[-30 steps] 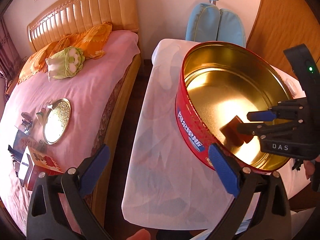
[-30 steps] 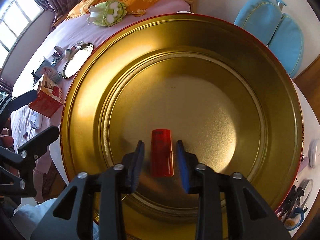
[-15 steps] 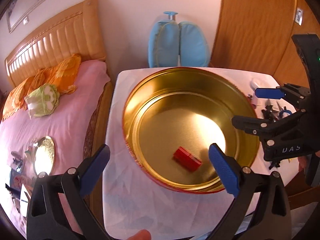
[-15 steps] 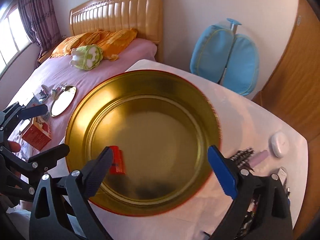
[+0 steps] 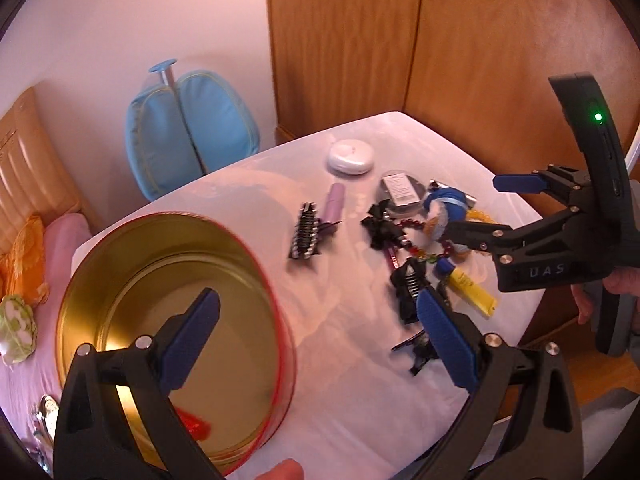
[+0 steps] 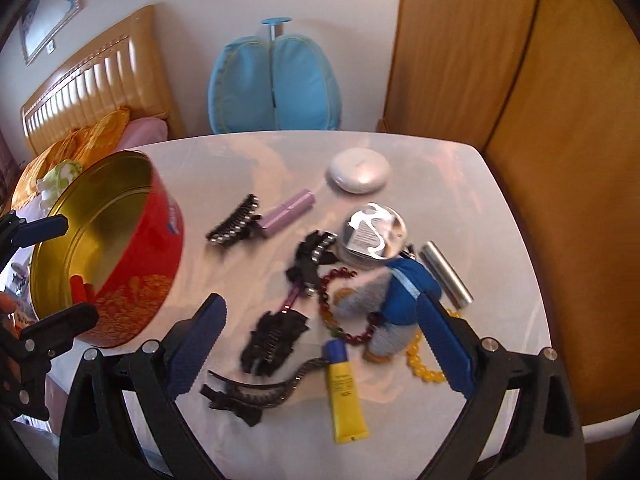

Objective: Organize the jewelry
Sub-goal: 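Grasp the blue plush keychain with the right gripper, then carry the plush keychain into the tin and release it with the right gripper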

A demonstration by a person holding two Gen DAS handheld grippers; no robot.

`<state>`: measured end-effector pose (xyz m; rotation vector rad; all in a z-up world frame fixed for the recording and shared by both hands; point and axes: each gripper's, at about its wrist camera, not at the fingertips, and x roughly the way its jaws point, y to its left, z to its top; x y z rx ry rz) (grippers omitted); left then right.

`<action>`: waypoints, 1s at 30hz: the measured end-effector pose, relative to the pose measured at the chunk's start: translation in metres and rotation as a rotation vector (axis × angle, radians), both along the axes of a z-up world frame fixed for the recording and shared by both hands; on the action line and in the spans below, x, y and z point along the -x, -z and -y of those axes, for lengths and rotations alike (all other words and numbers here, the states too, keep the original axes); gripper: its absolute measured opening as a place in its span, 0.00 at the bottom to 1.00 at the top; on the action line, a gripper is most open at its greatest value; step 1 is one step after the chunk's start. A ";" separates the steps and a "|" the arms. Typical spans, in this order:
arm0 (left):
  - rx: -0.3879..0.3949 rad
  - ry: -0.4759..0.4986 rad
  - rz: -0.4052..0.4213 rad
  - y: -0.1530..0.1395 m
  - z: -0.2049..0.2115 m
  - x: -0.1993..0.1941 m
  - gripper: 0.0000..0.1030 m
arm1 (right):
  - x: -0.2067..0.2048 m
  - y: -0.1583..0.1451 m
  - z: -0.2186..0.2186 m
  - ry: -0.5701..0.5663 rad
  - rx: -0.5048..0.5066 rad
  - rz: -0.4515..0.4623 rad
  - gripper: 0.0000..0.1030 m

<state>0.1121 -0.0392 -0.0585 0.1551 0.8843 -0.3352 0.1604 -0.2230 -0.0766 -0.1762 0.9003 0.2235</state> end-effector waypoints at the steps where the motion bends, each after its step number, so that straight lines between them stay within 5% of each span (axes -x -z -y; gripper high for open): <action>1: 0.007 0.021 -0.007 0.003 0.011 -0.005 0.93 | -0.004 0.003 0.010 0.016 -0.001 -0.009 0.94; 8: 0.007 0.105 -0.045 0.027 0.074 -0.035 0.93 | -0.035 0.031 0.053 0.011 0.011 -0.056 0.94; 16: -0.044 0.040 -0.078 0.047 0.091 -0.056 0.93 | -0.075 0.062 0.055 -0.121 0.026 -0.117 0.93; 18: -0.040 0.020 -0.086 0.049 0.091 -0.059 0.93 | -0.077 0.067 0.052 -0.159 0.036 -0.128 0.60; 21: -0.032 -0.003 -0.089 0.048 0.090 -0.061 0.93 | -0.074 0.063 0.051 -0.182 0.075 -0.105 0.43; 30: -0.010 -0.030 -0.031 0.023 0.066 -0.046 0.93 | -0.054 0.007 0.052 -0.152 0.003 0.014 0.43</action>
